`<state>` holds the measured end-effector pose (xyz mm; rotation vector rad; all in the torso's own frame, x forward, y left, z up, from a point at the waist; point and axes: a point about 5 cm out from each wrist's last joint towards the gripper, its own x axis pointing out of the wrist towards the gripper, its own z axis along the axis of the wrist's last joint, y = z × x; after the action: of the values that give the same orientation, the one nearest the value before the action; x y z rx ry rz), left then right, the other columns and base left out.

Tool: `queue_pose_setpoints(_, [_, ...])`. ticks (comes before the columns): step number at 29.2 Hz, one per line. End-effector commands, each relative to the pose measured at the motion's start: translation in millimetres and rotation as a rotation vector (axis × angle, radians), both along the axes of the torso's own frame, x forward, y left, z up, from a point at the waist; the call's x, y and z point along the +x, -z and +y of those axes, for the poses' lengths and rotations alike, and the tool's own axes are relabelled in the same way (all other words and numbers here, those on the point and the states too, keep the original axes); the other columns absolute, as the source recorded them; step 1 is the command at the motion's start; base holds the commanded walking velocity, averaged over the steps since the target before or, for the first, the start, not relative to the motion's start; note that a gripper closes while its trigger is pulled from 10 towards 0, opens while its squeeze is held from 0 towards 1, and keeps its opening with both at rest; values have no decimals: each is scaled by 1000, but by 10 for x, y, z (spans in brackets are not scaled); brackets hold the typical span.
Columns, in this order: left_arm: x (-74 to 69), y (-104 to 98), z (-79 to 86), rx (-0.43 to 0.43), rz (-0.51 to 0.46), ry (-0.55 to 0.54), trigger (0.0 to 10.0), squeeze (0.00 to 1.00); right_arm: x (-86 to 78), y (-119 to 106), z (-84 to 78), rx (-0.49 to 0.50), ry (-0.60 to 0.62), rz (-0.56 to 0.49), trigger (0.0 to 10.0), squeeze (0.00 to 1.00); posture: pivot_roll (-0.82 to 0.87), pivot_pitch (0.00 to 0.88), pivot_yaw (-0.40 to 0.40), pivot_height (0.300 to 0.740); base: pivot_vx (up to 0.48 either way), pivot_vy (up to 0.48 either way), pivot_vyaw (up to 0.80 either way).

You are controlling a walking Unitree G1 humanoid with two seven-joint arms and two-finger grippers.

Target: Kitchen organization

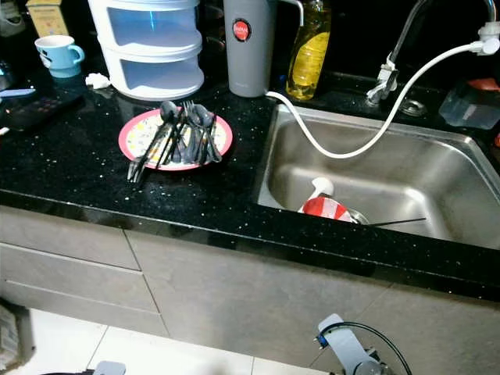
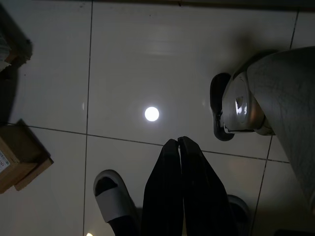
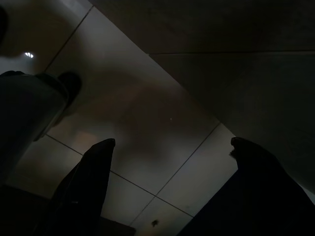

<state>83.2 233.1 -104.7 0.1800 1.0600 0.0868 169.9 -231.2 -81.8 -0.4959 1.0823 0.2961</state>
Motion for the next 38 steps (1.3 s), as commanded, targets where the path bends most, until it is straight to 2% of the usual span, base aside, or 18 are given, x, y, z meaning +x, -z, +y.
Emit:
queue_pose_setpoints(1, [-27,25,-80,-18,10,-3,10000,0,-21,16,19,7,25,0,10000,0,206,0,-61,740,0,0,0])
queue_pose_setpoints(5, [52,-6,-63,-23,-27,30,10000,0,32,6,109,95,81,-33,10000,0,209,0,-44,740,0,0,0])
queue_pose_setpoints(8, [85,-33,9,-13,-46,12,10000,0,61,-9,92,84,98,-46,10000,0,204,0,-25,740,0,0,0])
queue_pose_setpoints(11, [44,-20,36,3,-21,-23,10000,0,-33,35,76,65,134,-24,10000,0,202,0,-29,740,0,0,0])
queue_pose_setpoints(13, [-10,-6,-15,-7,-26,1,10000,0,-175,90,89,74,75,26,10000,0,204,0,-31,740,0,0,0])
queue_pose_setpoints(15, [-3,-11,-75,-20,-56,35,10000,0,-215,102,87,79,68,29,10000,0,212,0,-29,740,0,0,0])
queue_pose_setpoints(18, [71,-44,-108,-20,-115,69,10000,0,-137,69,97,106,101,-21,10000,0,210,0,-23,740,0,0,0])
queue_pose_setpoints(21, [194,-115,-151,-24,-212,142,10000,0,43,-10,151,162,112,-106,10000,0,200,0,-17,740,0,0,0])
queue_pose_setpoints(26, [247,-206,-212,-45,-325,200,10000,0,150,-79,147,233,177,-186,10000,0,204,0,-22,740,0,0,0])
queue_pose_setpoints(28, [266,-338,-275,-72,-442,250,10000,0,212,-150,101,304,250,-276,10000,0,191,0,-28,740,0,0,0])
queue_pose_setpoints(29, [266,-338,-275,-72,-442,250,10000,0,212,-150,101,304,250,-276,10000,0,191,0,-28,740,0,0,0])
queue_pose_setpoints(30, [265,-408,-307,-98,-485,258,10000,0,233,-192,70,338,275,-328,10000,0,185,0,-24,740,0,0,0])
queue_pose_setpoints(32, [300,-628,-393,-190,-567,262,10000,0,263,-327,-9,418,314,-459,10000,0,170,3,-9,740,0,0,0])
queue_pose_setpoints(33, [347,-840,-463,-265,-620,286,10000,0,252,-437,-56,453,331,-534,10000,0,154,18,-4,740,0,0,0])
queue_pose_setpoints(35, [408,-1019,-503,-301,-656,331,10000,0,222,-523,-72,460,325,-571,10000,0,136,24,2,740,0,0,0])
queue_pose_setpoints(36, [408,-1019,-503,-301,-656,331,10000,0,222,-523,-72,460,325,-571,10000,0,136,24,2,740,0,0,0])
queue_pose_setpoints(37, [494,-1182,-536,-315,-690,375,10000,0,177,-588,-97,466,343,-589,10000,0,122,26,8,740,0,0,0])
queue_pose_setpoints(38, [531,-1243,-548,-316,-703,391,10000,0,157,-608,-113,470,359,-592,10000,0,122,26,8,740,0,0,0])
